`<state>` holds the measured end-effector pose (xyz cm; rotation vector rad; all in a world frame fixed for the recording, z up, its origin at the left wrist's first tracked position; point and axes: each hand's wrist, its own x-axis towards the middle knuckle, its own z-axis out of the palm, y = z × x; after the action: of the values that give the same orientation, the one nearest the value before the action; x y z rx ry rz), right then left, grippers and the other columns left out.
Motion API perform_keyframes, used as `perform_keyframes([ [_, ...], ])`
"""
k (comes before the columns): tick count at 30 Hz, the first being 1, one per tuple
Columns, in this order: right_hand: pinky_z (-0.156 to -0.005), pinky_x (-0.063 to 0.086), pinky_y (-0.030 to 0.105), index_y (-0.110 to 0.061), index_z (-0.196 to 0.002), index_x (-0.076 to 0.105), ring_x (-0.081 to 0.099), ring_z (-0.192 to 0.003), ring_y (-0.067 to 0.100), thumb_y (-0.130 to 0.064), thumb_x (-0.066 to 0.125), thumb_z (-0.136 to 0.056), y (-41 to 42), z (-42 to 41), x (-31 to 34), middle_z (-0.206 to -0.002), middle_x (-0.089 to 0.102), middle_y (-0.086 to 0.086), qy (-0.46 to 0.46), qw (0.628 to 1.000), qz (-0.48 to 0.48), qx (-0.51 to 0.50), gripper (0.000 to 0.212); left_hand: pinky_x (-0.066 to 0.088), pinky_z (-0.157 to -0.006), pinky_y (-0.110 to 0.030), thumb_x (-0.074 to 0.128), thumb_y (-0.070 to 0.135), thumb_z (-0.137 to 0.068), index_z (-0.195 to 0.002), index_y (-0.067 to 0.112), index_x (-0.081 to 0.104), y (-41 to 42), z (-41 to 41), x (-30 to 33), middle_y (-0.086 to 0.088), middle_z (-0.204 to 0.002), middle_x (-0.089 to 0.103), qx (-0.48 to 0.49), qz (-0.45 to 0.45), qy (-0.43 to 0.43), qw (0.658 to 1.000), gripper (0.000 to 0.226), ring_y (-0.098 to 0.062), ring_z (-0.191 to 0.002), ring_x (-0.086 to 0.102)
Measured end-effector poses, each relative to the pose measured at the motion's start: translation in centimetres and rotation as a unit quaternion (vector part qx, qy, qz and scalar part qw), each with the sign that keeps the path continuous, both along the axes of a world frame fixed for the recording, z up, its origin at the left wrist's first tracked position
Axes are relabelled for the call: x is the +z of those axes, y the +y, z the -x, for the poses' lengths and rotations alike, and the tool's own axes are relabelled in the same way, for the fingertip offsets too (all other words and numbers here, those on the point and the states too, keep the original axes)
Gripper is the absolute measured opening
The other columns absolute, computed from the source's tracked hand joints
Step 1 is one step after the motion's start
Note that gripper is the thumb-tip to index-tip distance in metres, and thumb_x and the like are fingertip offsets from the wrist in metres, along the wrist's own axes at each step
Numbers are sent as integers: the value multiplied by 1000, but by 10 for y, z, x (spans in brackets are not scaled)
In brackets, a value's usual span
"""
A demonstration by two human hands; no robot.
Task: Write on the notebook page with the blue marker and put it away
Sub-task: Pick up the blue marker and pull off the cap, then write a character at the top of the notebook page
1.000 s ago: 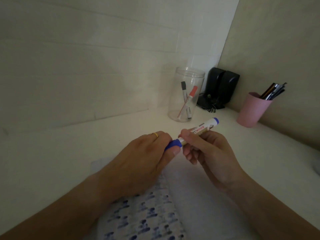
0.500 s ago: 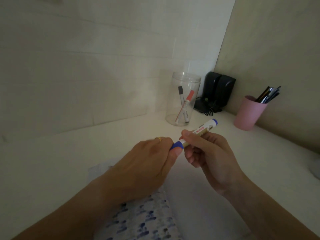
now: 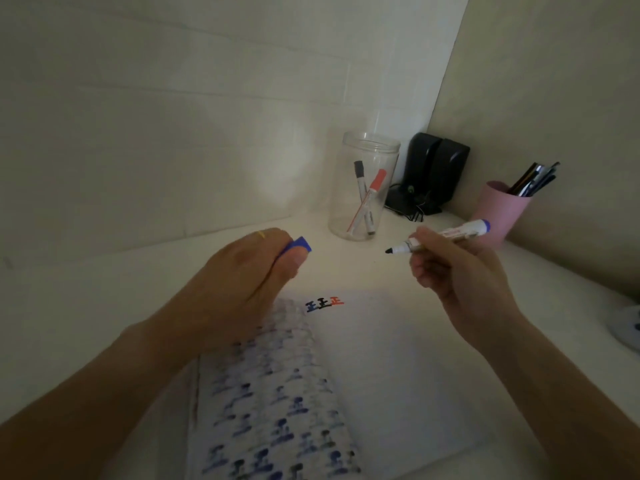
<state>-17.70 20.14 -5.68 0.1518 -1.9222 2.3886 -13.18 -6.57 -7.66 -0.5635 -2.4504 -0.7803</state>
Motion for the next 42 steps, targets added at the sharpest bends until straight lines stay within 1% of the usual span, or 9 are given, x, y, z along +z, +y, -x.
perform_keyframes([
  [3, -57, 57, 24, 6, -102, 71, 67, -64, 20, -8, 67, -91, -10, 4, -13, -75, 73, 15, -12, 999, -40, 27, 18, 40, -72, -23, 30, 54, -98, -100, 27, 55, 0, 7, -10, 14, -85, 53, 3, 45, -38, 998, 37, -7, -82, 51],
  [8, -60, 59, 27, -1, -90, 76, 68, -65, 23, -4, 73, -85, -18, 3, -27, -75, 75, 21, -6, 992, -124, 23, 6, 49, -82, -38, 26, 64, -95, -112, 36, 56, -1, 12, -20, 7, -98, 65, -42, 22, -152, 987, 44, -11, -89, 61],
  [10, -63, 59, 29, -1, -90, 76, 69, -65, 24, -4, 74, -84, -21, 3, -32, -77, 75, 24, -3, 989, -146, 23, 7, 48, -82, -38, 26, 61, -98, -107, 37, 54, 1, 12, -21, 7, -95, 65, -54, 26, -156, 986, 37, -10, -88, 61],
  [13, -62, 58, 31, -2, -86, 77, 70, -63, 23, -5, 78, -81, -25, 6, -41, -73, 76, 19, 0, 985, -171, 14, 6, 47, -82, -38, 29, 55, -100, -105, 37, 53, 1, 14, -24, 8, -91, 63, -64, 33, -160, 984, 30, -10, -88, 60],
  [19, -58, 59, 28, -4, -85, 78, 71, -59, 21, -7, 77, -82, -24, 9, -49, -68, 77, 14, 27, 976, -218, 3, 4, 46, -83, -35, 26, 56, -101, -109, 39, 53, 0, 18, -29, 11, -91, 60, -75, 58, -149, 984, 33, -9, -90, 57],
  [25, -61, 61, 31, -6, -82, 79, 71, -60, 24, -10, 78, -81, -25, 8, -49, -68, 77, 12, 36, 968, -247, 5, 4, 47, -83, -37, 24, 58, -101, -108, 40, 51, 0, 20, -31, 10, -94, 61, -76, 63, -142, 985, 33, -10, -91, 57],
  [31, -62, 60, 35, -8, -77, 78, 70, -58, 25, -9, 77, -80, -24, 10, -51, -66, 76, 12, 27, 968, -249, -17, 3, 45, -78, -31, 23, 59, -99, -117, 40, 52, 1, 15, -26, 12, -89, 57, -78, 64, -138, 985, 40, -8, -86, 56],
  [35, -61, 60, 33, -8, -79, 78, 70, -59, 24, -9, 77, -81, -24, 10, -51, -67, 77, 12, 26, 972, -234, -12, 2, 44, -79, -28, 27, 51, -102, -109, 43, 50, 2, 15, -27, 18, -87, 52, -81, 80, -131, 985, 25, -8, -87, 53],
  [42, -59, 60, 33, -8, -79, 77, 70, -56, 21, -11, 77, -78, -23, 10, -50, -63, 75, 10, 27, 963, -267, -10, 3, 45, -83, -34, 29, 50, -103, -111, 39, 52, 1, 16, -28, 13, -89, 55, -79, 81, -132, 985, 26, -9, -89, 55],
])
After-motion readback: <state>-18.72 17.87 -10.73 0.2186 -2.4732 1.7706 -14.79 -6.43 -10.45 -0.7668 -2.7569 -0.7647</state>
